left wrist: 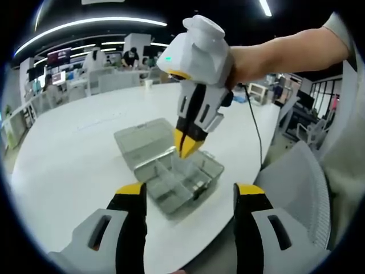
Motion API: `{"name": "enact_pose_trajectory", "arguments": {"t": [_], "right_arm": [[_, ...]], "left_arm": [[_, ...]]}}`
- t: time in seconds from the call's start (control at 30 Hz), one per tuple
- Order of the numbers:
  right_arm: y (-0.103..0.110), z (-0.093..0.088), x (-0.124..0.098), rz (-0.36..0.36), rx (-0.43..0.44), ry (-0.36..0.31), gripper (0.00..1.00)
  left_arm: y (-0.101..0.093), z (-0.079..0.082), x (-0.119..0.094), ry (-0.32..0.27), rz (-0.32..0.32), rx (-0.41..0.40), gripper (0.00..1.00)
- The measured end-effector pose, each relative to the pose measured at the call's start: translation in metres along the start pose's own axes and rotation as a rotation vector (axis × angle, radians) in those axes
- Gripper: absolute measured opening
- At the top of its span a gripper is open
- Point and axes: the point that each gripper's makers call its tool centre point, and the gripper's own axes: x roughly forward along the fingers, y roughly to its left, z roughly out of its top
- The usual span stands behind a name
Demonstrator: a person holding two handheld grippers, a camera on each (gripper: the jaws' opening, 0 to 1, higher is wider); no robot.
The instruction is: Insert the divider into the dual guide fixture by aligning both edges with the guide slots and pushing it downward to the bottom, including one-sided entry, uneven engagement, binding, and posture correction.
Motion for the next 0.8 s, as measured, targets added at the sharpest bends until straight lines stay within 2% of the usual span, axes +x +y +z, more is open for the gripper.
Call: {"name": "enact_pose_trajectory", "arguments": {"t": [0.2,0.23,0.3,0.8], "right_arm": [[-0.0002,0.0000,-0.0012,-0.003,0.013,-0.018,0.00],[-0.0005,0.0000,-0.0010,-0.002,0.038,-0.020,0.00],[-0.0002,0.0004,-0.0008,-0.002,0.015,-0.023,0.00],[0.0012,-0.0035,0.0042,0.000,0.006,-0.031,0.00]], "left_arm": [[-0.0006,-0.0002,-0.0005,0.003,-0.001,0.003,0.60],[-0.0012,0.0000,-0.0004,0.004,-0.001,0.003,0.60],[-0.0016,0.0009,-0.0004,0.003,-0.001,0.004,0.60],[-0.0015,0.0016,-0.0005,0.007,-0.001,0.009,0.60]]}}
